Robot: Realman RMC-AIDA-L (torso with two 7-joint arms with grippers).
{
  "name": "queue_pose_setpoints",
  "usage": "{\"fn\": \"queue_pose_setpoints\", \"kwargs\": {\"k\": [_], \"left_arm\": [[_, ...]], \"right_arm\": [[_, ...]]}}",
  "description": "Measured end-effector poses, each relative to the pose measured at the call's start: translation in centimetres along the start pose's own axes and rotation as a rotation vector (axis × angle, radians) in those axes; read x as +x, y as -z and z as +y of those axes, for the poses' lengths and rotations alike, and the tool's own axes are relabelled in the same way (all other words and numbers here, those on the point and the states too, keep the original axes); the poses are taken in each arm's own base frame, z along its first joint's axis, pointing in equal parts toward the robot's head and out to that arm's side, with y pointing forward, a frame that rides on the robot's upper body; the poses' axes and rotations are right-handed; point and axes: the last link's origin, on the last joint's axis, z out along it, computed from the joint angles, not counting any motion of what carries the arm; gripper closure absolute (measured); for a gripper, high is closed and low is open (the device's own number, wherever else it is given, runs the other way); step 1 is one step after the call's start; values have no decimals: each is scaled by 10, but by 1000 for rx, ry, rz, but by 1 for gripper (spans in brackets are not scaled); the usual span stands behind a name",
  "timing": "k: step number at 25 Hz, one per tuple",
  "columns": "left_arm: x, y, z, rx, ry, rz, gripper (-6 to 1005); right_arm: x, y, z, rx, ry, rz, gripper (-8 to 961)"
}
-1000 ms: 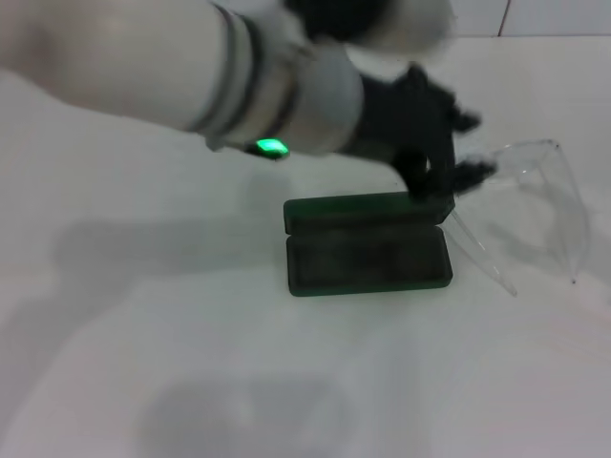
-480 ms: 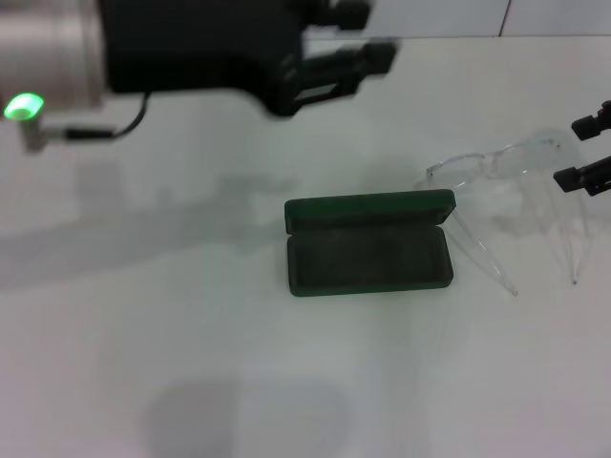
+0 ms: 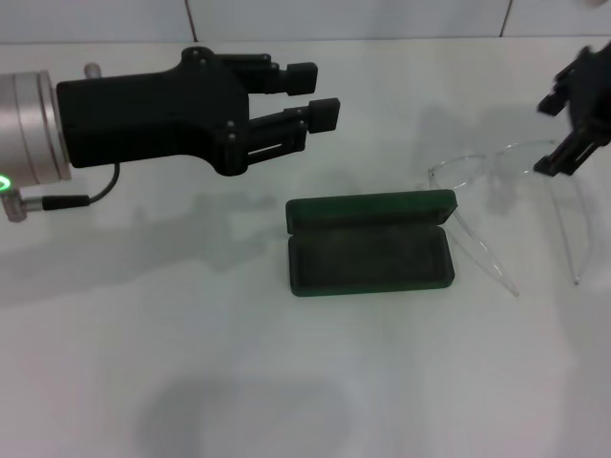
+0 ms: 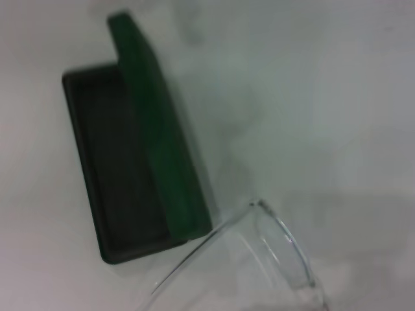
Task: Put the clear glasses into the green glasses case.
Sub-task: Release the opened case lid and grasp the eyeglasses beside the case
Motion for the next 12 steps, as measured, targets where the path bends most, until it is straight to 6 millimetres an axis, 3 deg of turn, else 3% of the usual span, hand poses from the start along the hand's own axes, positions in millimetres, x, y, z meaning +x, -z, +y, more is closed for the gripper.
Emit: {"fn": "queue_pose_setpoints", "kwargs": {"k": [5,12], "left_arm": [[-14,-1,-5,-8,47,-2,572],[-27,4,-4,-5,77,35,571]], "right_arm": [[-26,-30,10,31,136,94,129],[-32,-46,10,104,188,132,206]]}}
